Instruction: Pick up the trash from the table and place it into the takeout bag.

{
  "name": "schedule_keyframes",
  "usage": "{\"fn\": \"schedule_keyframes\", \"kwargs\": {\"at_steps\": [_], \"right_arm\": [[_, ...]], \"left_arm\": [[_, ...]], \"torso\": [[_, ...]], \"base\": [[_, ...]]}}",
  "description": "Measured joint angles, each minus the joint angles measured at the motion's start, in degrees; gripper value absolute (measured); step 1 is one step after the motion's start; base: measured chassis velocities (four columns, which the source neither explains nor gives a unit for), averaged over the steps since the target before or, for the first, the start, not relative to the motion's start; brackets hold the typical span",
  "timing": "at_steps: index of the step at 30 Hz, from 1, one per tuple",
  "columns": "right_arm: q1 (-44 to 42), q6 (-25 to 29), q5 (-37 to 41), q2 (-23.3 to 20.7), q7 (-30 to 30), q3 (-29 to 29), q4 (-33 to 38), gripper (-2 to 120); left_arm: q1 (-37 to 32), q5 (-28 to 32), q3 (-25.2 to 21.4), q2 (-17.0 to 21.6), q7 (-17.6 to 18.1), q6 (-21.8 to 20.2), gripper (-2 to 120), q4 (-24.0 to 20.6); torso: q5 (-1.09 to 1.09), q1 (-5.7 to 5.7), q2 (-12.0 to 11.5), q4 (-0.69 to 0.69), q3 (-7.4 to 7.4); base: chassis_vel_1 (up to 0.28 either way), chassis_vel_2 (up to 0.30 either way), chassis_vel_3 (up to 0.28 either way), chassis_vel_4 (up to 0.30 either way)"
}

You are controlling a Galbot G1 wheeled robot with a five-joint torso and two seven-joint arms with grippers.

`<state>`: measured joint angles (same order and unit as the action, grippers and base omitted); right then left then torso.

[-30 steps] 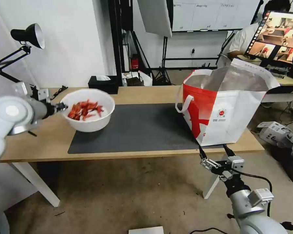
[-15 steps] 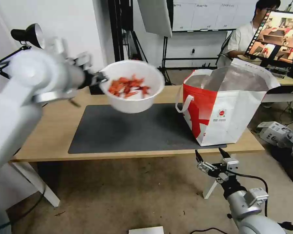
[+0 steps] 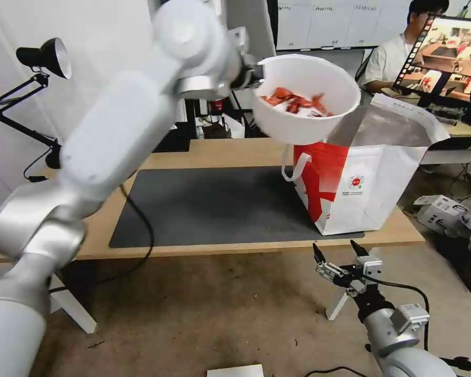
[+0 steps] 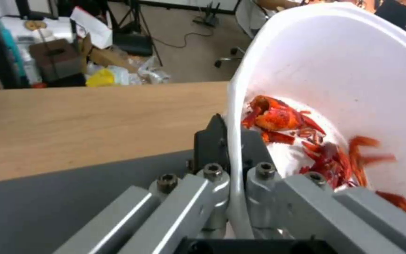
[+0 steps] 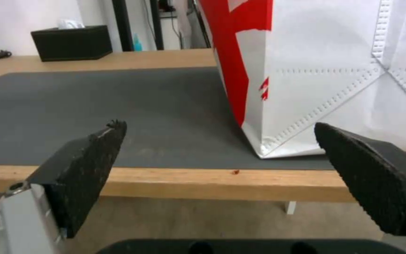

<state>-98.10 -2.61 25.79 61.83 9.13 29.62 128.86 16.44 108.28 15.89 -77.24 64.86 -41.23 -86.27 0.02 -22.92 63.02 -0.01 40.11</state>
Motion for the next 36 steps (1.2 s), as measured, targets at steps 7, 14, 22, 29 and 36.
{"fn": "schedule_keyframes", "kwargs": {"at_steps": [7,14,22,29,36], "right_arm": [[0.01,-0.05,-0.11,0.18,0.0,-0.42,-0.16,100],[-0.29,-0.06,-0.12,0.32,0.02,-0.47,-0.07,100],[-0.79,-0.06,-0.92,0.95,0.11,-1.51,0.14,100],[-0.3,-0.06,-0.94,0.96,0.31,-1.65,-0.06,100],[0.11,0.09,-0.64,1.4,0.44,-1.38,-0.05,100]], "left_arm": [[0.43,-7.08,0.32,-6.94,-3.62,0.27,0,6.25],[0.54,-14.98,0.04,-12.86,-9.41,2.13,0,12.6],[-0.9,-26.09,3.1,-14.54,-17.56,6.91,0,15.72],[-2.5,-27.47,5.55,-14.21,-18.44,7.25,0,14.19],[-4.87,-31.4,11.04,-13.76,-20.67,6.59,0,10.77]], "torso": [[-0.01,0.0,0.0,0.01,0.0],[0.0,0.0,0.0,0.0,0.0],[-0.02,0.0,0.0,0.02,0.0],[-0.02,0.01,0.0,0.01,0.0],[-0.02,0.01,0.0,0.0,0.0]], "base": [[0.0,0.0,0.0,0.0],[0.0,0.0,0.0,0.0],[0.0,0.0,0.0,0.0],[0.0,0.0,0.0,0.0],[0.0,0.0,0.0,0.0]]}}
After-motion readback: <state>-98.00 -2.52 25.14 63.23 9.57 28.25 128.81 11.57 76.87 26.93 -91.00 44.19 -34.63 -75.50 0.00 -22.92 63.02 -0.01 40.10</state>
